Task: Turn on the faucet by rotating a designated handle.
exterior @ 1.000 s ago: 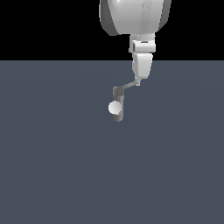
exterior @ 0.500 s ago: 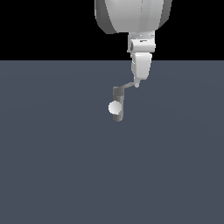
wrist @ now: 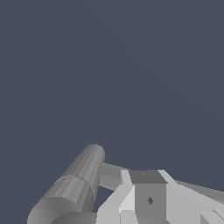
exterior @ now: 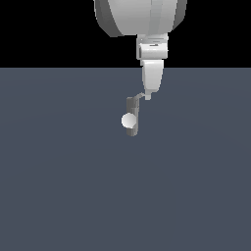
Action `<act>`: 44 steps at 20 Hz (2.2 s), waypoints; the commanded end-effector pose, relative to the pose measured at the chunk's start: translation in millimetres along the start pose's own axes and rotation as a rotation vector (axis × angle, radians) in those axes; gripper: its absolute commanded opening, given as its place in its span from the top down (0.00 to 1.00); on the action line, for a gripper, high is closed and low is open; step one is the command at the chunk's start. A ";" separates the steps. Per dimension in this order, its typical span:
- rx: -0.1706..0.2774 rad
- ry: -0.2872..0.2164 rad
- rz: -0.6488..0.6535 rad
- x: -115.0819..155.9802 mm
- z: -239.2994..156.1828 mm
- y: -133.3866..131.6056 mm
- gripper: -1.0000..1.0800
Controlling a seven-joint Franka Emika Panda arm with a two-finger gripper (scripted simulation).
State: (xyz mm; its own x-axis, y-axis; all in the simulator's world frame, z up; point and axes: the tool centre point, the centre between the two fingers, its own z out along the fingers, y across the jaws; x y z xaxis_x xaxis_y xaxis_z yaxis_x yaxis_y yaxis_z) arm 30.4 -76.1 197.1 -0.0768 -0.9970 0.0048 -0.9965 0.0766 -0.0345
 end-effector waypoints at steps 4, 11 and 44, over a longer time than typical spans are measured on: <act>-0.012 -0.001 -0.002 -25.4 4.8 6.6 1.00; -0.031 -0.004 -0.008 -73.6 12.9 17.9 1.00; -0.018 0.013 0.051 -89.8 3.9 -52.8 1.00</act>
State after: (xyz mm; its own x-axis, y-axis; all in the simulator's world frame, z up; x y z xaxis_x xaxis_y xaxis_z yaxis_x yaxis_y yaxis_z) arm 83.1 -5.2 200.4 -0.1479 -0.9887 0.0239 -0.9889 0.1476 -0.0160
